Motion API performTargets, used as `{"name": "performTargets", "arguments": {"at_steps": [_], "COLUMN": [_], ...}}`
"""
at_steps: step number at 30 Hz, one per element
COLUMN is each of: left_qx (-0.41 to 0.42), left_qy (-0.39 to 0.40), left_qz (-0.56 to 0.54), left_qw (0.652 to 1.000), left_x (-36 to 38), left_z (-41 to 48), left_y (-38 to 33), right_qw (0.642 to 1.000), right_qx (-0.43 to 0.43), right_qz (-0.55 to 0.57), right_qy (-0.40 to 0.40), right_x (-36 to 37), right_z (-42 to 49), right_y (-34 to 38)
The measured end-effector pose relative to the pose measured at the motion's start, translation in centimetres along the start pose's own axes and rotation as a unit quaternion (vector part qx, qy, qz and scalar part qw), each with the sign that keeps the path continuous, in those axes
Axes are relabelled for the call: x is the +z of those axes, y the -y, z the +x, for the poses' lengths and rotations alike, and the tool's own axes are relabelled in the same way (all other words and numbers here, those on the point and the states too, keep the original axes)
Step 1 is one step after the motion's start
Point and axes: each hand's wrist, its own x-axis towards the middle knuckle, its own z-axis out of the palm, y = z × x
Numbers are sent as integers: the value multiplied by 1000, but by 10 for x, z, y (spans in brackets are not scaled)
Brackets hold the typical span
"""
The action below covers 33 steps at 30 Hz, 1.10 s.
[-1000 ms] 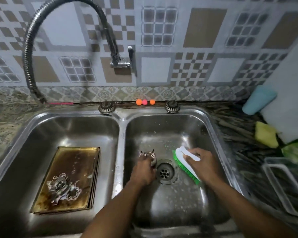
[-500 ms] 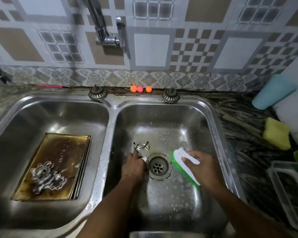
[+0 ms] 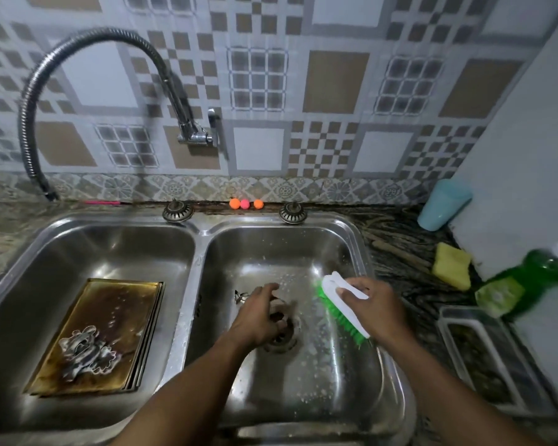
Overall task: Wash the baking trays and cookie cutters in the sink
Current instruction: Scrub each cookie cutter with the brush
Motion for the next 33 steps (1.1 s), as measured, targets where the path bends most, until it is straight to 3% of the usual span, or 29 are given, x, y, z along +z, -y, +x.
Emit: {"name": "performTargets", "arguments": {"at_steps": [3,12,17,22,33], "left_qx": [34,94,112,92,45], "left_qy": [-6,46,70,102,87], "left_qz": [5,-152,-219,-275,-311], "left_qw": [999,983,967,951,945], "left_x": [-1,42,67,80,68], "left_z": [0,-6,-13,-17,-16], "left_y": [-35,-133,-159,-159,-147], "right_qw": [999,979,970,973,972], "right_qx": [8,77,135,138,130], "right_qz": [-2,-23,-59,-74,-112], "right_qy": [-33,-186,-192,-170,-162], "right_x": [-39,-158,-168,-149,-139], "right_z": [-1,-36,-49,-49,-51], "right_y": [-6,-65,-100,-119,-127]}}
